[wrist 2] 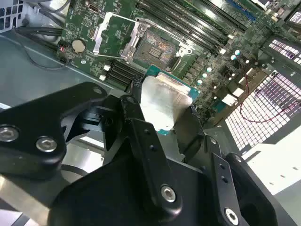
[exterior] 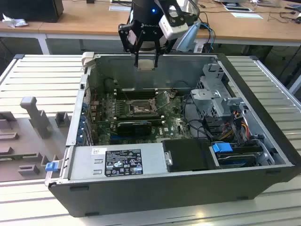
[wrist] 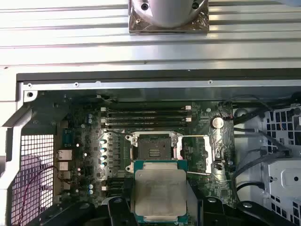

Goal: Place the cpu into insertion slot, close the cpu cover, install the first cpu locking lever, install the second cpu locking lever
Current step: 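Place the cpu into insertion slot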

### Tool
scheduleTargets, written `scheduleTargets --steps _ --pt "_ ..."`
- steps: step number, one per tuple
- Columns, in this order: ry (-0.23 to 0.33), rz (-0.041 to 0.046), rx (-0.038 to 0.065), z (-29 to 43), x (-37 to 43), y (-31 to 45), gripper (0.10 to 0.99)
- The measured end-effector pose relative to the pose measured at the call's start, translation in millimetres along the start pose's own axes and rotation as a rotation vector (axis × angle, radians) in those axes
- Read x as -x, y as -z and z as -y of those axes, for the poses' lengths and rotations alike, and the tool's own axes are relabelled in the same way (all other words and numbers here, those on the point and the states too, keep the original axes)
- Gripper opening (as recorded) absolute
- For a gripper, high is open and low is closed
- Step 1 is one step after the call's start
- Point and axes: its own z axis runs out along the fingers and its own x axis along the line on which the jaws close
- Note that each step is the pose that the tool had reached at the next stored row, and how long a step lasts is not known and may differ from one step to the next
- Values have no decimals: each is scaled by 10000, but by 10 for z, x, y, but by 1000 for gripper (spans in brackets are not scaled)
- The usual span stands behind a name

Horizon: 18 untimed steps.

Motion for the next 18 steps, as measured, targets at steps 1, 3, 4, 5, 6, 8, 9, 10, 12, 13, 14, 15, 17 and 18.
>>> scheduleTargets --steps 1,3,4,5,6,8,9,10,12,13,14,15,17,18 --pt "-1 0 0 0 0 0 529" --pt "-114 10 1 0 1 0 529" --pt "-196 18 3 0 0 0 529" --pt "-257 23 4 0 0 0 529" --pt "-338 30 6 0 0 0 529" --pt "-524 47 10 0 0 0 529" --pt "-614 55 11 0 0 0 529" --pt "-653 59 12 0 0 0 529" --pt "-750 67 14 0 0 0 529" --pt "-822 74 15 0 0 0 529" --pt "-1097 98 21 0 0 0 529" --pt "-1240 111 23 0 0 0 529" --pt "-1424 127 27 0 0 0 529" --pt "-1511 135 29 0 0 0 529"
